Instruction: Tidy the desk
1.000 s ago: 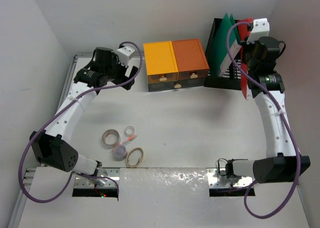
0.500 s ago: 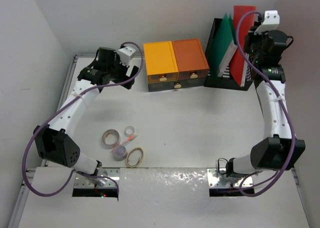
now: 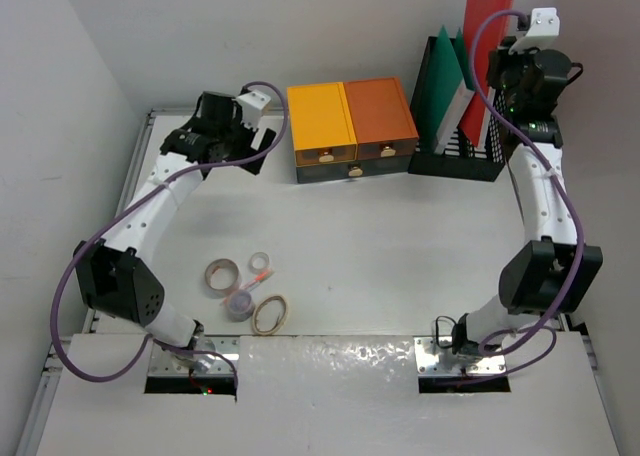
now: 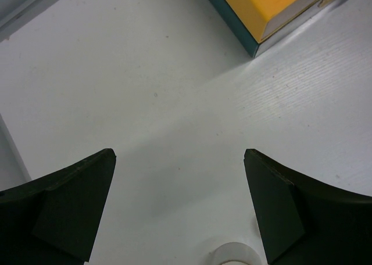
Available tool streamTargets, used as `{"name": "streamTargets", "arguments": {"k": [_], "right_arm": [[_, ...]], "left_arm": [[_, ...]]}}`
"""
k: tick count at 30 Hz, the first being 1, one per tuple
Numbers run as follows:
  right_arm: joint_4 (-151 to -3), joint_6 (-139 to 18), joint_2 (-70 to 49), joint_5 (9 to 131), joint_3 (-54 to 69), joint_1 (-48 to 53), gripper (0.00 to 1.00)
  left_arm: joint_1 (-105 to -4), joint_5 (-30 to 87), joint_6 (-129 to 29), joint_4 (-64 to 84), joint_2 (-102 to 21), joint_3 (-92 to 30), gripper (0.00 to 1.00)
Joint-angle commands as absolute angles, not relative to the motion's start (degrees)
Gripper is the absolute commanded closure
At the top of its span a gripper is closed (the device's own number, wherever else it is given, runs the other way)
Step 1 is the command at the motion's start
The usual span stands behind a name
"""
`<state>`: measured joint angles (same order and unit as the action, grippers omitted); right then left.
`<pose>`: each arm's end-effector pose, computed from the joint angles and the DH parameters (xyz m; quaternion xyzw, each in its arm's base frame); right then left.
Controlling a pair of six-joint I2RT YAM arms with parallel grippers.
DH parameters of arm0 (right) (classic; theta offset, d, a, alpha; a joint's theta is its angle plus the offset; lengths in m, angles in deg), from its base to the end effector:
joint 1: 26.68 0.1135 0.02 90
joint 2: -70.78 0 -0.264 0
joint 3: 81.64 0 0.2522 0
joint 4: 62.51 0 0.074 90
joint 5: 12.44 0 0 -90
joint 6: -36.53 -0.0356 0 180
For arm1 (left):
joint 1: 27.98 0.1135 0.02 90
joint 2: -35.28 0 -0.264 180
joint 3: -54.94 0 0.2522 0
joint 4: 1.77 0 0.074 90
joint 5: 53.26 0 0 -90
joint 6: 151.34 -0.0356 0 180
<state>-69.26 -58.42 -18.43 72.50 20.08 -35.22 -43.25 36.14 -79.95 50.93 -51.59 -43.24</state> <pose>0.3678 -0.0521 0.4431 0.0462 0.6692 0.0064 0.7416 0.3232 -0.0886 0.3541 0.2676 0.8712 0.0072 0.4116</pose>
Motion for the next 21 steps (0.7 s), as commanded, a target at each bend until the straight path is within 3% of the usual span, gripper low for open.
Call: {"name": "streamTargets", "arguments": {"k": [1, 21], "right_arm": [[-59.5, -57.2, -19.3, 72.0, 20.5, -35.7, 1.0], [-59.6, -45.8, -22.2, 74.6, 27.2, -35.8, 1.0]], "left_arm": [[-42.4, 39.5, -80.0, 50.0, -51.6, -47.2, 0.08], [-42.0, 46.4, -80.9, 52.4, -52.3, -52.3, 0.08]]}}
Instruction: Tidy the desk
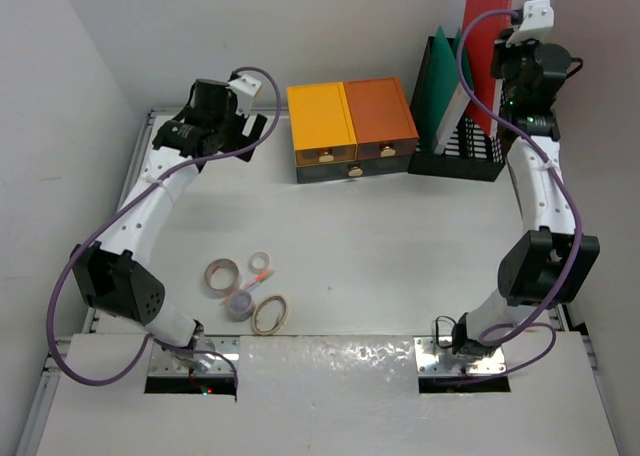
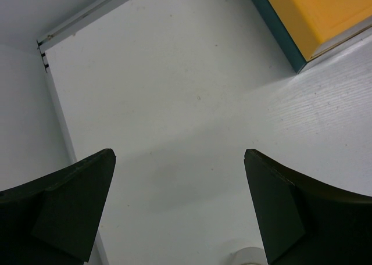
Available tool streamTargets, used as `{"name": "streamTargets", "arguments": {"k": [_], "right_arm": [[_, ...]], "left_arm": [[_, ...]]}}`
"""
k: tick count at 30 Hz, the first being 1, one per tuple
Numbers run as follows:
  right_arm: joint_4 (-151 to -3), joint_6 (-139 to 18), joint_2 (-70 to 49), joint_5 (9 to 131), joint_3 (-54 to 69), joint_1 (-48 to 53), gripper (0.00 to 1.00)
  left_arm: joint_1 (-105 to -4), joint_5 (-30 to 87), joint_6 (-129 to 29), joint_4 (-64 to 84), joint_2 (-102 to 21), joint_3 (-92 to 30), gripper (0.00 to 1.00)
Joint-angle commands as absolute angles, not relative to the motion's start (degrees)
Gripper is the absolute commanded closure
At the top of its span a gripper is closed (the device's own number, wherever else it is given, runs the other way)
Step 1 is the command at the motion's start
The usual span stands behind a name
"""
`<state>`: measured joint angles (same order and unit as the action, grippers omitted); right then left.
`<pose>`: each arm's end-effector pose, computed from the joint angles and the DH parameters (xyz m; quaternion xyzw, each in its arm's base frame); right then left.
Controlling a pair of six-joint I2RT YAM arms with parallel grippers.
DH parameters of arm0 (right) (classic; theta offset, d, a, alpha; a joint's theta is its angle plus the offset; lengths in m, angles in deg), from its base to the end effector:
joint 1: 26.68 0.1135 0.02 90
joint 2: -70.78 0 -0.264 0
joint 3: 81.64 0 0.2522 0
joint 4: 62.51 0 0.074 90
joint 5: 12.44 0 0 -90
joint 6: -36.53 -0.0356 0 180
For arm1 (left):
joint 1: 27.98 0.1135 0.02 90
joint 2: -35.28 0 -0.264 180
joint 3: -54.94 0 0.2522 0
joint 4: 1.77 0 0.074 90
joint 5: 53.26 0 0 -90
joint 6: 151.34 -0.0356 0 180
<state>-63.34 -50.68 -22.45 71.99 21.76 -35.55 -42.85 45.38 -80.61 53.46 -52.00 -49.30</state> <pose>0.3869 -0.0569 0.4394 -0.0027 0.6475 -0.0461 0.7607 0.3246 -0.0807 0.3831 0.2320 0.8674 0.0844 0.4321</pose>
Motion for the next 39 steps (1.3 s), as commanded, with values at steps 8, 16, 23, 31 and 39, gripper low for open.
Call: {"name": "streamTargets", "arguments": {"k": [8, 16, 23, 31, 39], "right_arm": [[-60.4, -43.6, -22.1, 73.9, 28.4, -35.9, 1.0], [-60.6, -44.5, -20.8, 75.4, 28.5, -35.8, 1.0], [-59.4, -45.5, -16.5, 75.7, 23.0, -35.8, 1.0], [-61.5, -44.9, -12.7, 76.3, 21.4, -35.8, 1.0], [-59.9, -49.5, -16.2, 72.5, 23.4, -36.4, 1.0]], "left_arm": [[-41.6, 46.1, -80.4, 51.9, -53.0, -52.4, 0.08], [-41.4, 46.2, -80.4, 51.7, -53.1, -52.7, 0.08], [-41.4, 45.4, -79.9, 51.6, -54.1, -53.1, 0.08], [-41.3, 45.4, -80.4, 51.2, -53.8, -52.9, 0.07], [-41.2, 45.0, -80.3, 51.4, -53.7, -53.0, 0.08]]}}
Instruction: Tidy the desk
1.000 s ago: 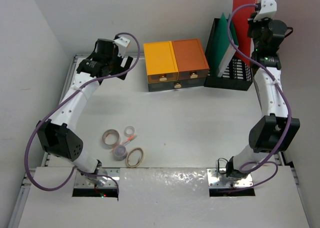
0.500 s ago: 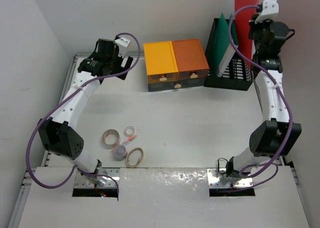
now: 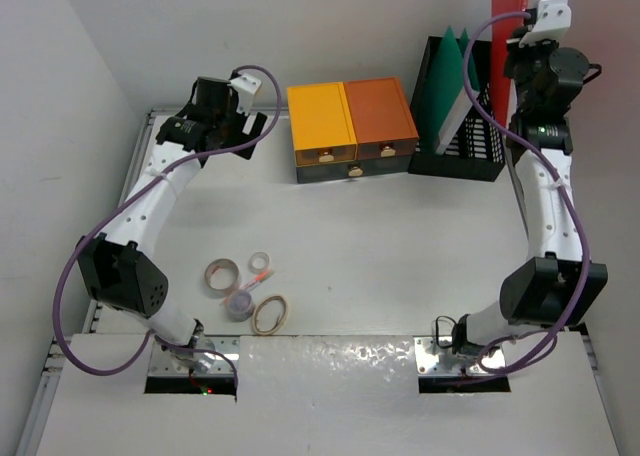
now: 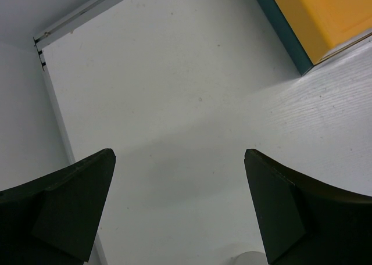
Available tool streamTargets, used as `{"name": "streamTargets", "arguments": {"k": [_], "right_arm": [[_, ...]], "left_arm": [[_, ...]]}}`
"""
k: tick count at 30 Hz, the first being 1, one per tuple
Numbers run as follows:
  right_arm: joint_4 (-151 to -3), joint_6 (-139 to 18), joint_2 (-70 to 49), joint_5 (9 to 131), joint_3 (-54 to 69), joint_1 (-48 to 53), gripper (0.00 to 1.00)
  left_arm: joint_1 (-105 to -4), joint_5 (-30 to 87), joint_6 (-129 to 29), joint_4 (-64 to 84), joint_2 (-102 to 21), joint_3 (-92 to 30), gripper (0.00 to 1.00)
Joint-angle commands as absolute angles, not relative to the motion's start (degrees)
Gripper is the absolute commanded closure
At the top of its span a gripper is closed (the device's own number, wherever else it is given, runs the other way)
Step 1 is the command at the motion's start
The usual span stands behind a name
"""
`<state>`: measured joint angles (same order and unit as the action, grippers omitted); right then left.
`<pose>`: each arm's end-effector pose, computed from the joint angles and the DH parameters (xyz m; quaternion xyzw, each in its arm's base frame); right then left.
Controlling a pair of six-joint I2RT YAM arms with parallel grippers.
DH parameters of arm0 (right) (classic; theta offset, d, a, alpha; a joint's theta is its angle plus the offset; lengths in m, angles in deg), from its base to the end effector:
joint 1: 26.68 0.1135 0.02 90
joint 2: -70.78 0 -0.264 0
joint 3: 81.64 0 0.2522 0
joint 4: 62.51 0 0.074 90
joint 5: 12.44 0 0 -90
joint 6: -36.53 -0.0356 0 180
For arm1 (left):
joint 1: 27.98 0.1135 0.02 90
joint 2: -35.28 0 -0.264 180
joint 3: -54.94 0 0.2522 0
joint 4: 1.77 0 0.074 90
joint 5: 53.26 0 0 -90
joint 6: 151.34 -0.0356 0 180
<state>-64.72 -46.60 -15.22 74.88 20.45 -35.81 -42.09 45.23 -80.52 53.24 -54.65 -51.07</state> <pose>0.3461 -0.0539 0.4730 -0.0063 0.6166 -0.0953 0.7815 0.3378 -0.0795 0.3787 0.2272 0.8713 0.0857 0.4265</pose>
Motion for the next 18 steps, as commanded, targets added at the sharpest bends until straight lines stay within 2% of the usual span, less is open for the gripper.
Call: {"name": "streamTargets", "arguments": {"k": [1, 9, 13, 18], "right_arm": [[-59.7, -50.5, -16.4, 72.1, 23.4, -37.0, 1.0], [-55.2, -58.6, -19.0, 70.5, 23.9, -39.3, 1.0], [-48.1, -61.6, -22.6, 66.8, 23.9, -39.9, 1.0], [-37.9, -65.1, -23.4, 65.9, 17.2, -39.9, 1.0]], "left_arm": [[-41.2, 45.3, -80.4, 51.4, -53.5, -52.8, 0.07], [-40.8, 45.6, -80.7, 51.4, -52.8, -52.2, 0.07], [-40.7, 45.7, -80.8, 51.1, -52.8, -51.9, 0.07], [-40.2, 46.1, -80.9, 50.1, -53.1, -51.1, 0.08]]}}
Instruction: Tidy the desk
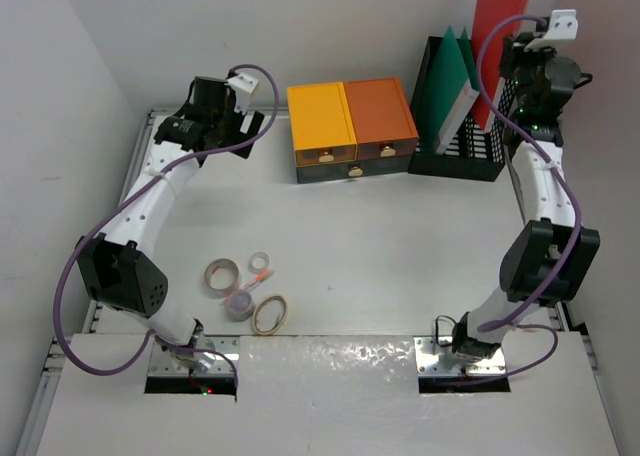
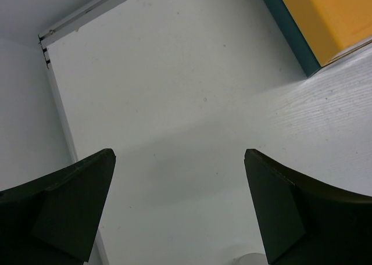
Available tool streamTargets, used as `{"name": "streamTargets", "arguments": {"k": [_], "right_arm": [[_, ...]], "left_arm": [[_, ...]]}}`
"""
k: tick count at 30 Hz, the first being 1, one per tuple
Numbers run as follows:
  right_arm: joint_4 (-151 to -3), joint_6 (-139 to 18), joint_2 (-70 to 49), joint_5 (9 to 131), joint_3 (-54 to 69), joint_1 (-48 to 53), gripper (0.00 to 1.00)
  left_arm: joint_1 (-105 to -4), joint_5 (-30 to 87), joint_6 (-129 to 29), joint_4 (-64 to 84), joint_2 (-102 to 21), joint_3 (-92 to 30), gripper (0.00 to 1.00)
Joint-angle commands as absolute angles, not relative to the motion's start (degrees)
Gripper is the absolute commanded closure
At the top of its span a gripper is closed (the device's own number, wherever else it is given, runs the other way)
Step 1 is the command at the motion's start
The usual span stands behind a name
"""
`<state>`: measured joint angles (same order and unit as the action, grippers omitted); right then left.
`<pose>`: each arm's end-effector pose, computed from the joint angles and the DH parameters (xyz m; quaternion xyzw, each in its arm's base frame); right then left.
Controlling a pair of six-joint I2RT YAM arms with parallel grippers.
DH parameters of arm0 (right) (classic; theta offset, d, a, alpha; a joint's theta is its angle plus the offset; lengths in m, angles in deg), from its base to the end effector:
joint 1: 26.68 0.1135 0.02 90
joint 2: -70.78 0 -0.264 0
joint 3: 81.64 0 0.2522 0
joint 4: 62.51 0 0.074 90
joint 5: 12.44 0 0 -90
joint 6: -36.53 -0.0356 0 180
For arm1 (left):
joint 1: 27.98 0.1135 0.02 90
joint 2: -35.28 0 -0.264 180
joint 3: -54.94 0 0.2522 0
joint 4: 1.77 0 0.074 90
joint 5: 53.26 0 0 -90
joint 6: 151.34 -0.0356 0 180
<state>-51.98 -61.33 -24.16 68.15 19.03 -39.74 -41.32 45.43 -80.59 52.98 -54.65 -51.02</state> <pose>0.3894 -0.0844 0.4323 0.0440 0.6000 0.0130 0.7987 0.3391 -0.0749 0.3788 0.2208 0.8720 0.0905 0.4274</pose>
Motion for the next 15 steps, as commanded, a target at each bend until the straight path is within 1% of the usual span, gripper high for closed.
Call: {"name": "streamTargets", "arguments": {"k": [1, 3, 10, 15], "right_arm": [[-36.1, -65.1, -23.4, 65.9, 16.5, -39.9, 1.0], [-35.0, -64.9, -23.9, 66.0, 15.3, -39.9, 1.0], [-16.5, -63.7, -27.4, 67.5, 8.5, -39.9, 1.0], [-9.5, -64.6, -29.7, 67.1, 3.7, -39.9, 1.0]], "left_arm": [[-40.1, 46.2, -81.0, 50.0, -53.2, -51.0, 0.07], [-40.0, 46.5, -81.2, 50.0, -53.7, -50.9, 0.08], [-39.8, 46.9, -81.4, 49.9, -55.5, -52.4, 0.07], [-39.8, 47.9, -81.7, 50.0, -57.3, -53.6, 0.07]]}}
